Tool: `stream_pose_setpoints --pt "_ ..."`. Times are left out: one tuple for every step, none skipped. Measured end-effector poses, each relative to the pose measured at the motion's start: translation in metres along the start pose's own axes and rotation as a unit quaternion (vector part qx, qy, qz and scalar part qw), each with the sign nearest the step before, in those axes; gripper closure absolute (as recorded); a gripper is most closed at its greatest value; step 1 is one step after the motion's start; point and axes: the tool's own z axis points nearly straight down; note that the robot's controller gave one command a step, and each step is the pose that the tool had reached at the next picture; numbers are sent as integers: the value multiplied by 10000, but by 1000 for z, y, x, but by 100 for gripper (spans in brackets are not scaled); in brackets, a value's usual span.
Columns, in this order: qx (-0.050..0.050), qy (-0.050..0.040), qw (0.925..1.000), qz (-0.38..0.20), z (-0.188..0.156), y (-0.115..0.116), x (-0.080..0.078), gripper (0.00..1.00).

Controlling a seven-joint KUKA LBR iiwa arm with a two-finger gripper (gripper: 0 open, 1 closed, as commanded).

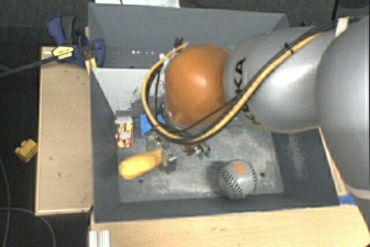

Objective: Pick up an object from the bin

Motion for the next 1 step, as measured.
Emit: stream_pose_setpoints --pt "-1 15 10000 30 -38 -20 1 100"
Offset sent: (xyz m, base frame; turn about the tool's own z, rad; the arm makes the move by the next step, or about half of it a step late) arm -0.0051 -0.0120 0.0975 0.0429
